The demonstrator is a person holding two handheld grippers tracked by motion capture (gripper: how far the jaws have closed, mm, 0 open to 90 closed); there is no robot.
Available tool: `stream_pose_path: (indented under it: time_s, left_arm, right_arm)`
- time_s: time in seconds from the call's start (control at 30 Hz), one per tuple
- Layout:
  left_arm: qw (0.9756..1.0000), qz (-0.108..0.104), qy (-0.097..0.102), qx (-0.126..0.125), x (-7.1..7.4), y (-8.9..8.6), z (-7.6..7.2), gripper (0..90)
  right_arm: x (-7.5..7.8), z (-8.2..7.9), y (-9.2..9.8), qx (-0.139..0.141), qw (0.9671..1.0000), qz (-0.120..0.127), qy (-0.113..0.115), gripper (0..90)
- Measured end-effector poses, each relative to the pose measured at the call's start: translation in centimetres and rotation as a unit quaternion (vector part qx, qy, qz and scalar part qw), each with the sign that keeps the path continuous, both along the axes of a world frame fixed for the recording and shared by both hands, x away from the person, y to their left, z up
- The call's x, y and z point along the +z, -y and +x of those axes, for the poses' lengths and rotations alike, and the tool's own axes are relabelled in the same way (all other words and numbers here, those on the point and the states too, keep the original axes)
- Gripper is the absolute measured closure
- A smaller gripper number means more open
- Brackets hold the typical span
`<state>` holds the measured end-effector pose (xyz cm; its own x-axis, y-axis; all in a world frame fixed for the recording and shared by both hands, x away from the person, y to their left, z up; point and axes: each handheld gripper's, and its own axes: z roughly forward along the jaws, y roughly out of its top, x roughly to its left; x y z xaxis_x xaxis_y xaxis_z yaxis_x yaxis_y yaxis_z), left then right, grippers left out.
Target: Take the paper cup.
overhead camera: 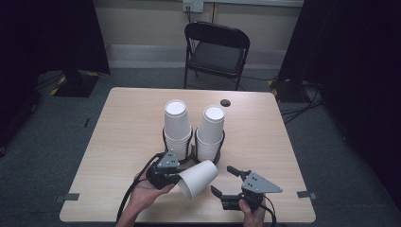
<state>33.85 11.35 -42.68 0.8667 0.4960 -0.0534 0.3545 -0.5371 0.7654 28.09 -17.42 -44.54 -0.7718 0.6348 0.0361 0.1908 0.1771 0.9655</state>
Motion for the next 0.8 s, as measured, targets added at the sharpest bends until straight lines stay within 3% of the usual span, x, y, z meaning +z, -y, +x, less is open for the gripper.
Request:
stream_pose_path:
  time_s: [0.1, 0.17, 0.23, 0.33, 0.4, 0.43, 0.5, 0.6, 0.73, 0.8]
  left_arm:
    - [0.9999, 0.001, -0.010, 0.000, 0.6, 0.0, 0.3, 84.9]
    - [0.9999, 0.001, -0.012, 0.000, 0.8, 0.0, 0.3, 84.8]
    - [0.9997, 0.017, -0.017, -0.004, 1.2, 0.2, 0.5, 84.9]
    - [0.9989, 0.036, -0.025, -0.016, 1.8, 0.3, 0.7, 84.8]
    - [0.9989, 0.037, -0.024, -0.014, 1.9, 0.5, 0.6, 84.8]
    - [0.9982, 0.050, -0.027, -0.018, 2.0, 0.6, 0.6, 84.8]
    - [0.9977, 0.055, -0.032, -0.021, 2.0, 0.8, 0.7, 84.8]
    - [0.9965, 0.068, -0.042, -0.025, 2.1, 0.8, 0.9, 84.8]
    - [0.9931, 0.086, -0.072, -0.034, 2.3, 1.1, 1.5, 84.8]
    - [0.9920, 0.093, -0.077, -0.037, 2.3, 1.2, 1.6, 84.8]
  right_arm:
    - [-0.3, 0.0, -0.4, 0.012, 0.9997, -0.019, 0.013, 12.9]
    - [-0.3, -0.1, -0.5, 0.014, 0.9996, -0.018, 0.015, 12.9]
    - [-0.5, 0.1, -0.7, 0.024, 0.9994, -0.017, 0.018, 12.9]
    - [-0.8, 0.1, -1.3, 0.033, 0.9984, -0.040, 0.024, 12.9]
    - [-0.8, 0.0, -1.4, 0.033, 0.9979, -0.047, 0.030, 12.9]
    - [-0.8, -0.2, -1.5, 0.035, 0.9972, -0.052, 0.041, 12.8]
    - [-0.8, -0.4, -1.7, 0.034, 0.9961, -0.061, 0.053, 12.8]
    - [-0.7, -0.5, -1.8, 0.038, 0.9951, -0.072, 0.056, 12.7]
    - [-0.9, -0.5, -2.3, 0.051, 0.9899, -0.113, 0.069, 12.8]
    - [-0.9, -0.4, -2.6, 0.059, 0.9883, -0.125, 0.065, 12.8]
